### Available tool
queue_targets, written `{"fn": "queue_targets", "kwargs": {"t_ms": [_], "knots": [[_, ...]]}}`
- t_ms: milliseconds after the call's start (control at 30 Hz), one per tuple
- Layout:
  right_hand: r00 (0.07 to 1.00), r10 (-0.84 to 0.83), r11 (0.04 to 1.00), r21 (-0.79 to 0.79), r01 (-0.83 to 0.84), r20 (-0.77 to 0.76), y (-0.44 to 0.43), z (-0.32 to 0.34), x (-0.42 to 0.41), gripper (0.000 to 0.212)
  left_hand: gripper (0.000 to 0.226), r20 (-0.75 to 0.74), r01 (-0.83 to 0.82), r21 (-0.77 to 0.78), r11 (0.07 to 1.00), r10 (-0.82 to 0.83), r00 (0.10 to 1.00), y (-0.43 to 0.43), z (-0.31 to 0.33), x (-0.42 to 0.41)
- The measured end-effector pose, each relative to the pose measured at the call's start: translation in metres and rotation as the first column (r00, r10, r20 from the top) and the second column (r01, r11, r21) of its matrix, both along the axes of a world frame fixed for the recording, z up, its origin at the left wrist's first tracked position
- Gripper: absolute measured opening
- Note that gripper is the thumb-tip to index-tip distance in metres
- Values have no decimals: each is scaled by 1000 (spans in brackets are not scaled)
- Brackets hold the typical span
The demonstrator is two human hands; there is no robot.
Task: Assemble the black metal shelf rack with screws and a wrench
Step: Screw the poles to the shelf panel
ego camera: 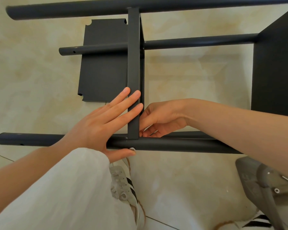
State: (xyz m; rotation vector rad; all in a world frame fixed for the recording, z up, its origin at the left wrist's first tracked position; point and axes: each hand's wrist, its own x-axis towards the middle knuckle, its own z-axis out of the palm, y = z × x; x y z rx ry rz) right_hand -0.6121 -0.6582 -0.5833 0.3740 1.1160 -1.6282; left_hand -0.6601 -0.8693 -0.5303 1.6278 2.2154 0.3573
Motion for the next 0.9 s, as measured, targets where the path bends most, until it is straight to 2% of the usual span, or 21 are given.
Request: {"fn": "queue_targets", "kwargs": {"t_ms": [167,300,500,600,900], "knots": [[998,53,999,0,-53,-23,9,3,-2,18,89,1,4,7,1000,-4,1000,1,2,1],[999,39,999,38,-40,2,2,2,-3,8,89,8,-9,-11,1000,9,1000,1,4,2],[998,57,998,18,-57,-13,5,3,-4,7,89,9,-15,-7,1000,15,1000,2,5,2],[995,91,995,34,-90,-38,9,5,-5,15,89,12,-8,-10,1000,8,1000,2,5,2],[996,70,995,72,-67,-46,2,4,-4,6,88,29,-11,6,1000,11,1000,1,3,1]]}}
